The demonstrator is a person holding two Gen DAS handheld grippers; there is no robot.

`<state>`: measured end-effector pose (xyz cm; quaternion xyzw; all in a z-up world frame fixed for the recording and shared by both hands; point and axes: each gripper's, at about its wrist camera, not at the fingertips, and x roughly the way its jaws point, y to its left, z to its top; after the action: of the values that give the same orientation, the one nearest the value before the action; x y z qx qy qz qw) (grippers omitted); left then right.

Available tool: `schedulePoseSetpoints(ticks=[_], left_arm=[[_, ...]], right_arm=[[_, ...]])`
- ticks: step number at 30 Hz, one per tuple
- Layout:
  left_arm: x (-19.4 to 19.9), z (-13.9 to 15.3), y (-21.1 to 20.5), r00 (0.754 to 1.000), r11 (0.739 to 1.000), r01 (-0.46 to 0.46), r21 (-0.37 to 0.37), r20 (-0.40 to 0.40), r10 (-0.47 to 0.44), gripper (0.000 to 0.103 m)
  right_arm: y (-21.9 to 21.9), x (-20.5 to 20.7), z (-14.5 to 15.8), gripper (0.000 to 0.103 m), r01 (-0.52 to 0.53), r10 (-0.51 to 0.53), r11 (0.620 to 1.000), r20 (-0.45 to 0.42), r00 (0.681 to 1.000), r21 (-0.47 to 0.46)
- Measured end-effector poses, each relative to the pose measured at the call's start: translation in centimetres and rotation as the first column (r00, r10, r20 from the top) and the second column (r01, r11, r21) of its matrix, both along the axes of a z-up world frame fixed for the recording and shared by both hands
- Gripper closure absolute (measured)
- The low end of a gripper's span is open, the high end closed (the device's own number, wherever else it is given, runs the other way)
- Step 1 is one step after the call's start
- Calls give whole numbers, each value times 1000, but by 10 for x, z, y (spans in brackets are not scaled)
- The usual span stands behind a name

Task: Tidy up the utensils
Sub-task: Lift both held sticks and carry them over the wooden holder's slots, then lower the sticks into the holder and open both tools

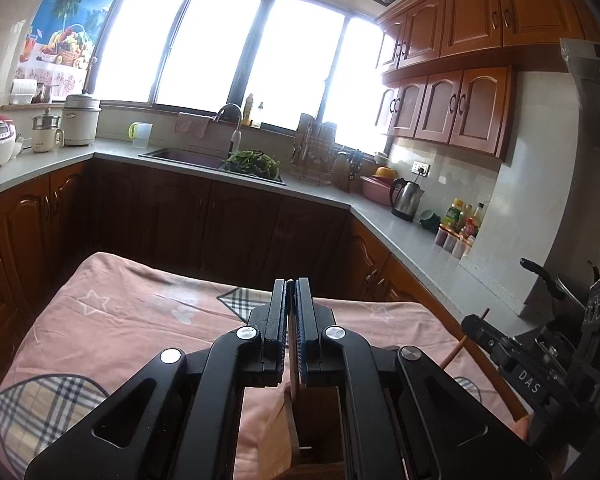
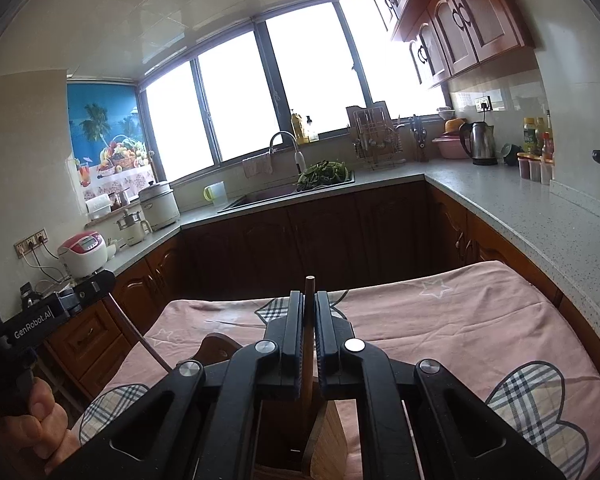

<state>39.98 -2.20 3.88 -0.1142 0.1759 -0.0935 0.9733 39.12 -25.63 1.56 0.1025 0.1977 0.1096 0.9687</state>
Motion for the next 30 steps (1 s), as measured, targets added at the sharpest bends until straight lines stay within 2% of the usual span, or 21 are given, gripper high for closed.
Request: schedulePoseSetpoints(ticks=[8, 10, 12, 13, 15, 16, 17, 18, 19, 22, 24, 25, 26, 30], left_arm=[[7, -5, -3, 999, 1000, 2, 16, -35, -2, 99], [7, -4, -3, 999, 1000, 0, 19, -41, 0, 99], [8, -4, -2, 999, 1000, 5, 16, -50, -4, 96], [8, -3, -3, 999, 1000, 6, 16, -53, -5, 90], [7, -2, -2, 999, 1000, 6, 17, -54, -5, 70], [5, -1, -2, 999, 1000, 2, 18, -54, -1, 52], [3, 0, -2, 999, 1000, -4, 18, -50, 5, 43], [1, 1, -1, 999, 1000, -7, 17, -44, 8, 42], [0, 2, 0, 999, 1000, -6, 17, -43, 7, 42], [-4, 4, 2, 999, 1000, -14, 20, -52, 15, 30], [-10, 4, 5, 998, 1000, -16, 17, -58, 17, 27], [-13, 4, 7, 998, 1000, -21, 19, -66, 22, 21], [-16, 4, 8, 997, 1000, -24, 20, -70, 25, 19], [-35, 0, 14, 994, 999, -36, 27, -105, 38, 8]], right_arm=[[-6, 5, 1, 97, 2, -1, 1000, -26, 1000, 27], [-7, 7, 0, 93, -2, 4, 999, -41, 999, 34], [-7, 9, -2, 93, -3, 6, 999, -55, 998, 43], [-7, 8, -2, 93, -4, 6, 999, -56, 998, 47], [-8, 7, -2, 91, -6, 9, 998, -59, 998, 55], [-8, 7, -2, 87, -8, 11, 998, -61, 998, 61], [-9, 5, -1, 79, -10, 15, 997, -63, 998, 70], [-10, 4, -1, 74, -12, 17, 997, -62, 998, 76], [-10, 3, 0, 66, -11, 15, 997, -59, 998, 78], [-12, -4, 4, 59, -8, 13, 996, -50, 999, 92], [-14, -9, 6, 45, -6, 11, 994, -46, 999, 110], [-16, -12, 7, 36, -6, 11, 993, -42, 999, 118], [-17, -15, 8, 31, -6, 11, 992, -38, 999, 124], [-22, -33, 9, 25, -8, 14, 991, -43, 999, 136]])
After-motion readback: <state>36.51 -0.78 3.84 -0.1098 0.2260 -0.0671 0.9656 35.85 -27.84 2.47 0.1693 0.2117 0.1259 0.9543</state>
